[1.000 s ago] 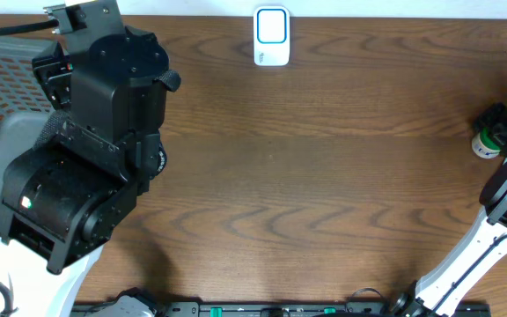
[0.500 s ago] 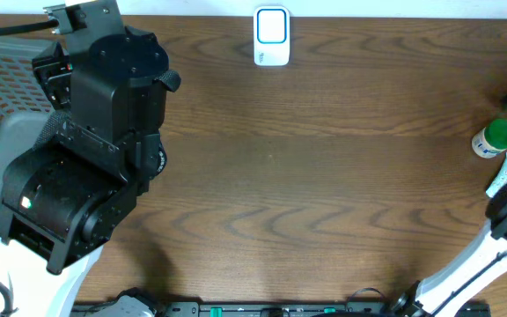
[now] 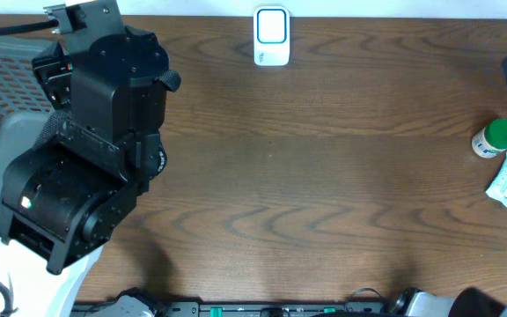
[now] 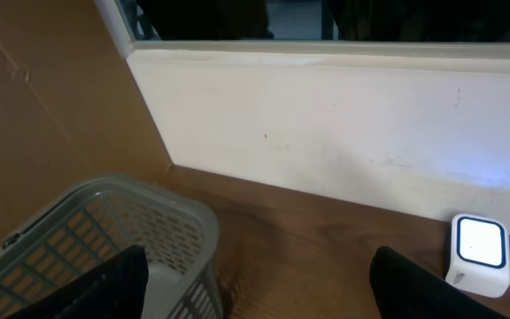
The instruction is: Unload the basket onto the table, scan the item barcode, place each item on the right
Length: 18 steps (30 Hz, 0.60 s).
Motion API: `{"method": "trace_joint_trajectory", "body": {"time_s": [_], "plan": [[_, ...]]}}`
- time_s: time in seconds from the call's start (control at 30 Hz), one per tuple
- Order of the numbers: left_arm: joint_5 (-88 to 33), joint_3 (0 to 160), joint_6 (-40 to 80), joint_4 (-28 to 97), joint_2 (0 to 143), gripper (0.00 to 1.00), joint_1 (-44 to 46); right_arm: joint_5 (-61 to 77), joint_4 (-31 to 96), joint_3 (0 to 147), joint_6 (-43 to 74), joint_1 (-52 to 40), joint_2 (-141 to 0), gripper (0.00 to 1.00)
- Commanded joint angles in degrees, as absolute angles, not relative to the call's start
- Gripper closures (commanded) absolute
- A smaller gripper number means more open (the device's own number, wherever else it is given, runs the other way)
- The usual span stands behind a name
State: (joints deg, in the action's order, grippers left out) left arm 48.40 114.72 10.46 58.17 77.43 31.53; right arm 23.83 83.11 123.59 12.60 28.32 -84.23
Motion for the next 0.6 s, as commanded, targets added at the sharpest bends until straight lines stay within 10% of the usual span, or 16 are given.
{"method": "trace_joint_trajectory", "body": {"time_s": [0.0, 0.57], "plan": [[49.6, 114.4, 10.3, 58.2, 77.3, 0.20, 31.4, 25.8, 83.6, 123.3, 11.1, 28.1, -80.0, 0.01], [49.6, 114.4, 10.3, 58.2, 77.3, 0.20, 31.4, 14.1, 89.6, 123.3, 11.0, 25.2, -57.6, 0.01]]}}
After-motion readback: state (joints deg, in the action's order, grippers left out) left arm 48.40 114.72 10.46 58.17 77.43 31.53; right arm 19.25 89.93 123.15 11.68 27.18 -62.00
